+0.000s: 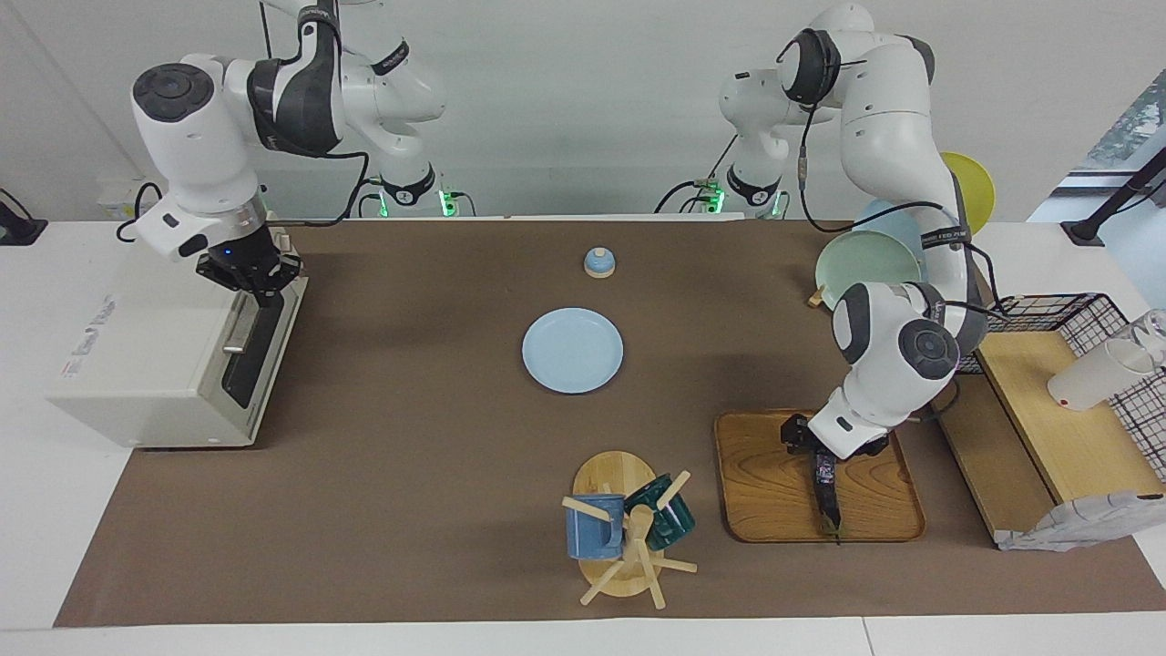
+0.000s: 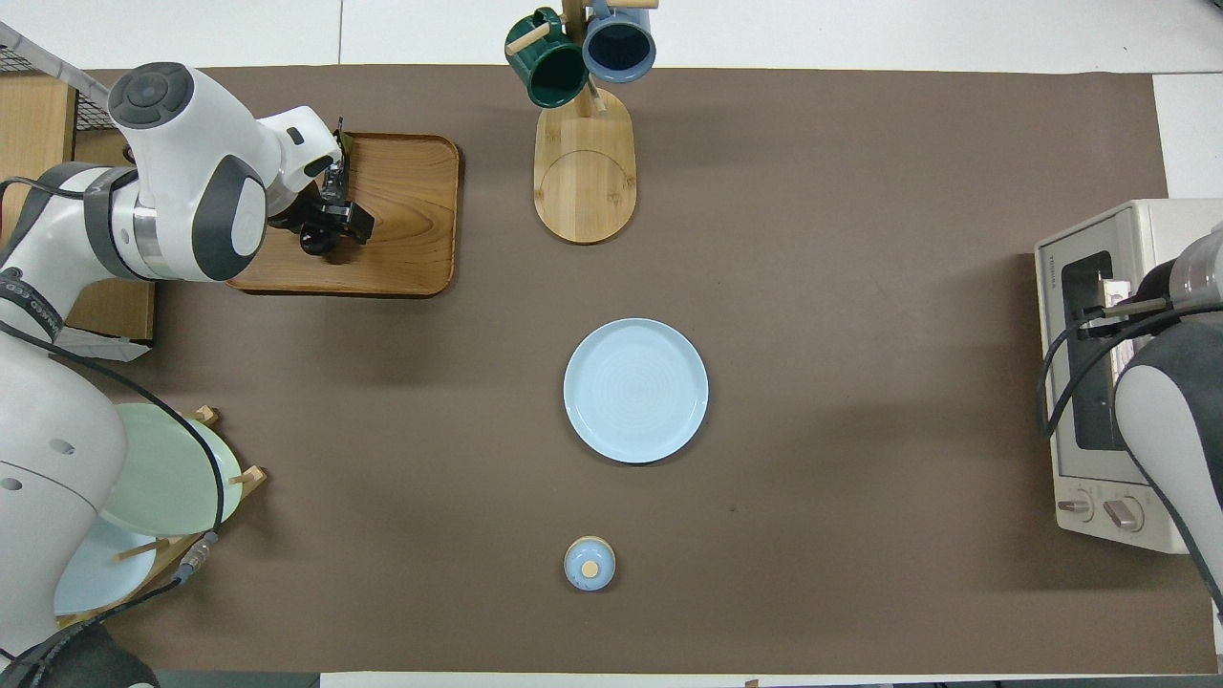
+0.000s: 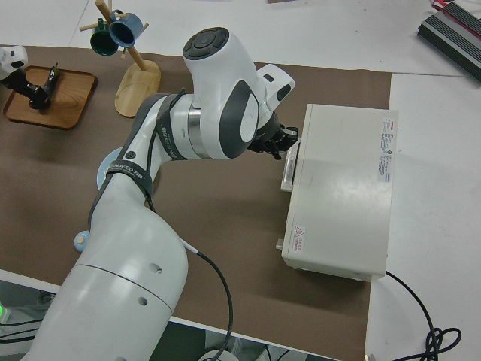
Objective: Put eggplant into oven
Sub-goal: 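Reach the left gripper down and grasp the eggplant on the tray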
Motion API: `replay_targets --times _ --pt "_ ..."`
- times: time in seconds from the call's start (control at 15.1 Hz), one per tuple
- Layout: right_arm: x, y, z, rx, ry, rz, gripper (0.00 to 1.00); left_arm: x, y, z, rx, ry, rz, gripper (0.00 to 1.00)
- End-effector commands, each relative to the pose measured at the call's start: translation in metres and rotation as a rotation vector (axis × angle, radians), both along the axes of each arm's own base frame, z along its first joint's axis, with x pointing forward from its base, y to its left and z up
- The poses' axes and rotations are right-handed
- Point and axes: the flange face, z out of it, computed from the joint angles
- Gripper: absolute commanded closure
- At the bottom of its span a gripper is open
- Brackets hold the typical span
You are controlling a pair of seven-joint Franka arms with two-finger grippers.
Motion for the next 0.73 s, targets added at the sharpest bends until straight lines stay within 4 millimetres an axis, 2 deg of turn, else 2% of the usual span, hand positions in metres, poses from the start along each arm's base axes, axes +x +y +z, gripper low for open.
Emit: replay_targets --times 0.0,0.13,0.27,0.46,0.6,0.66 --pt "-0.007 -0.011 -0.016 -0.021 -0.006 0.049 1.00 -0.010 0.001 0.006 0.020 0.020 -0.012 1.00" --pt "-0.007 -0.010 -0.019 -0.023 -0.003 0.053 1.00 -0.010 0.001 0.025 0.002 0.047 0.018 1.00" --pt "-0.004 -0.009 -0.028 -0.021 -0.003 0.058 1.00 -0.027 0.001 0.064 -0.016 0.059 0.060 1.00" --pt "0.005 0.006 -0.044 -0.014 -0.030 0.047 1.00 -0.056 -0.001 0.127 -0.010 0.089 0.156 1.00" --pt "0.014 0.021 -0.055 0.004 -0.052 0.066 1.00 -0.083 -0.028 0.167 -0.022 0.127 0.178 1.00" --pt "0.018 0.029 -0.064 0.014 -0.052 0.067 1.00 -0.095 -0.038 0.177 -0.024 0.156 0.190 1.00"
